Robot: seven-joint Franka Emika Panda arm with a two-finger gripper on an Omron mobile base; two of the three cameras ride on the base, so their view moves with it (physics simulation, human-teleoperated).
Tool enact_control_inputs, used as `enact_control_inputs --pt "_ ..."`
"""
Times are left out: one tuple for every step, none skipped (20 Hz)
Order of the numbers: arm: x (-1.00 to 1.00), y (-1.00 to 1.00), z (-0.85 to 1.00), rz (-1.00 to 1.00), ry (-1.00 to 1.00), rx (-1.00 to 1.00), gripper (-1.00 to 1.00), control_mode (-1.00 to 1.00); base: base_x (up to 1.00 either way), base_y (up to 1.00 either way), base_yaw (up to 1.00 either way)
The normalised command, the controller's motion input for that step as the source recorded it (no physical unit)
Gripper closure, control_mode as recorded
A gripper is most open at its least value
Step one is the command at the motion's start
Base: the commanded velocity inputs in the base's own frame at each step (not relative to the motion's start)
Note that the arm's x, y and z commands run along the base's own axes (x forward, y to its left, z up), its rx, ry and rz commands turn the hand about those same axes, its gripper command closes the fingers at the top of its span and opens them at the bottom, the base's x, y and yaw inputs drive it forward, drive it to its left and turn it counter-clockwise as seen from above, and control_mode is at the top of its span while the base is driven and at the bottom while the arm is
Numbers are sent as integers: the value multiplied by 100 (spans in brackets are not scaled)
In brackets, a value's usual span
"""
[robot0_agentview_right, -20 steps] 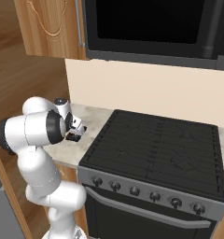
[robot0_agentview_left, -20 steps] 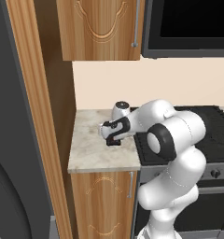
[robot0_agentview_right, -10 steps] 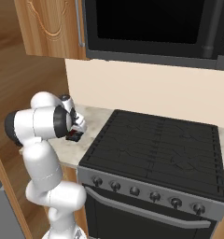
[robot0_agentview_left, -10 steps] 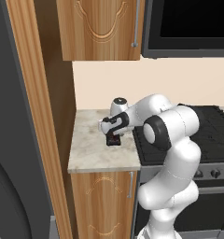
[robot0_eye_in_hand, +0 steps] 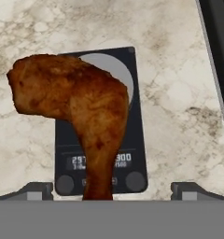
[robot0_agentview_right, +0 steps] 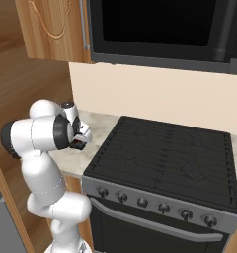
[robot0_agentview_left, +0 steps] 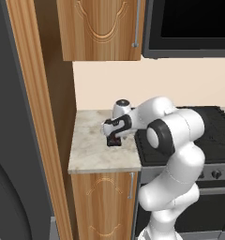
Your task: Take the chicken drumstick from the fridge and place it on the digital scale on the counter by the fridge. Wait a few seconds for a reading, then move it to the plate on the dining counter.
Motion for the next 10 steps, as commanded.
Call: enact_control_inputs --pt "0 0 -5 0 5 0 -100 -100 0 0 0" --pt "8 0 -5 0 4 0 -100 -100 0 0 0" --pt "26 6 0 -1 4 -1 -100 -100 0 0 0" --pt "30 10 0 -1 4 -2 -100 -100 0 0 0" --pt "40 11 0 -3 5 -3 -100 -100 0 0 0" --pt "44 11 0 -3 4 -2 -100 -100 0 0 0" --pt "44 4 0 -3 4 -2 -100 -100 0 0 0" --pt "39 0 0 -3 4 -2 -100 -100 0 0 0" --pt "34 0 0 -2 4 -1 -100 -100 0 0 0" --pt "32 0 -4 -1 6 -1 -100 -100 0 0 0"
